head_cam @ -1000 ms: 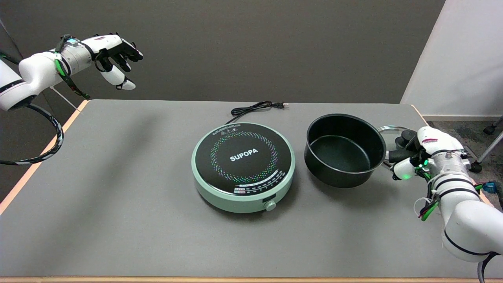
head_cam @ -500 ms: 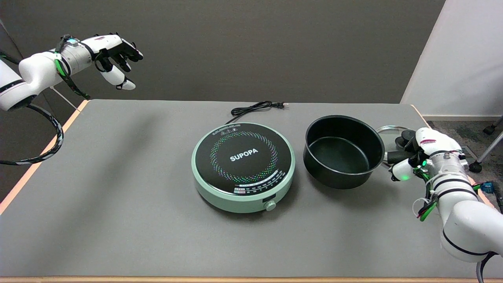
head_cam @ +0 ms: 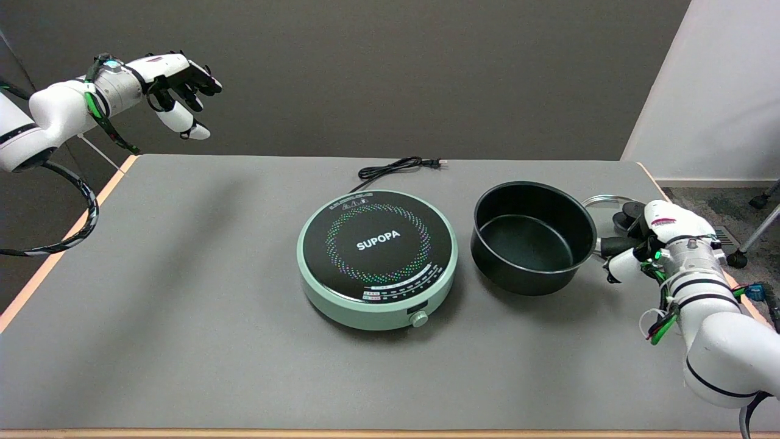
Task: Place the pot onto the table.
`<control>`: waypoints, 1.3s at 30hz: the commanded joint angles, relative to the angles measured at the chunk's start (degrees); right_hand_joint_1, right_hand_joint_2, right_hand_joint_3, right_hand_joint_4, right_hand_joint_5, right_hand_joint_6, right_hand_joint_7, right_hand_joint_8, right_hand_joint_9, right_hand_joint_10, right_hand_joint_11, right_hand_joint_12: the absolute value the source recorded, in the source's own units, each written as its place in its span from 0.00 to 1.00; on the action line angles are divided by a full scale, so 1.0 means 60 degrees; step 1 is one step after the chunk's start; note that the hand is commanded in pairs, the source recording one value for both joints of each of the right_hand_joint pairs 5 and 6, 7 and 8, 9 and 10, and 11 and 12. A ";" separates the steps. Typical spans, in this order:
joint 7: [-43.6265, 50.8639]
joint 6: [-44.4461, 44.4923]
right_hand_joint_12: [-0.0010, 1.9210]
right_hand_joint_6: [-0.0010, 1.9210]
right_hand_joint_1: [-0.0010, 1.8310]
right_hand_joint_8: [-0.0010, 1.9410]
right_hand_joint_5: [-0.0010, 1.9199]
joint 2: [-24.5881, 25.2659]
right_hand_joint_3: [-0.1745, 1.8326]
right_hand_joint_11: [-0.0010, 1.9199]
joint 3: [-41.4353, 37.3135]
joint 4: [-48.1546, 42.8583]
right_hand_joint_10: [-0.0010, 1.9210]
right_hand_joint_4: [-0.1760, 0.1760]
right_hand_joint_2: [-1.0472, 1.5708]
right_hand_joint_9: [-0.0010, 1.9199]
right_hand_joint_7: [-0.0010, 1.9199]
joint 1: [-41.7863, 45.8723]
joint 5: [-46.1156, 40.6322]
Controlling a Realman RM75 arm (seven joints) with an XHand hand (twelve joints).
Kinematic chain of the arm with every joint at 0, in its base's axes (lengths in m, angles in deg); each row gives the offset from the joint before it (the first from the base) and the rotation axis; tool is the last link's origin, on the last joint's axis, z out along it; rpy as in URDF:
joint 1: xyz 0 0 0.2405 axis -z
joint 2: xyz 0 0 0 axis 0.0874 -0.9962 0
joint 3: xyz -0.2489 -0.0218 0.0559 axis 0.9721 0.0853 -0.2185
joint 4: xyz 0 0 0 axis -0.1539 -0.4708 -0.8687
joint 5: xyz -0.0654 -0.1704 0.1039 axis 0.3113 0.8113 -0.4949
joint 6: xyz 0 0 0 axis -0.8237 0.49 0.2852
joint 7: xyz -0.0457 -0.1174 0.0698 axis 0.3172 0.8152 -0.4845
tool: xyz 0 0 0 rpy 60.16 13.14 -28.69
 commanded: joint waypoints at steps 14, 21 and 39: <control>0.0012 -0.0098 0.57 0.57 0.59 0.56 0.57 -0.0014 1.00 0.57 0.0024 0.0024 0.57 0.51 0.53 0.57 0.57 -0.0017 0.0072; 0.0012 -0.0098 0.48 0.48 0.54 0.47 0.48 -0.0022 0.84 0.48 0.0024 -0.0038 0.48 0.00 0.52 0.48 0.48 -0.0031 0.0086; -0.0079 -0.0012 0.20 0.20 0.69 0.20 0.21 -0.0008 0.83 0.21 -0.0118 -0.0033 0.20 0.00 0.11 0.21 0.21 -0.0044 0.0583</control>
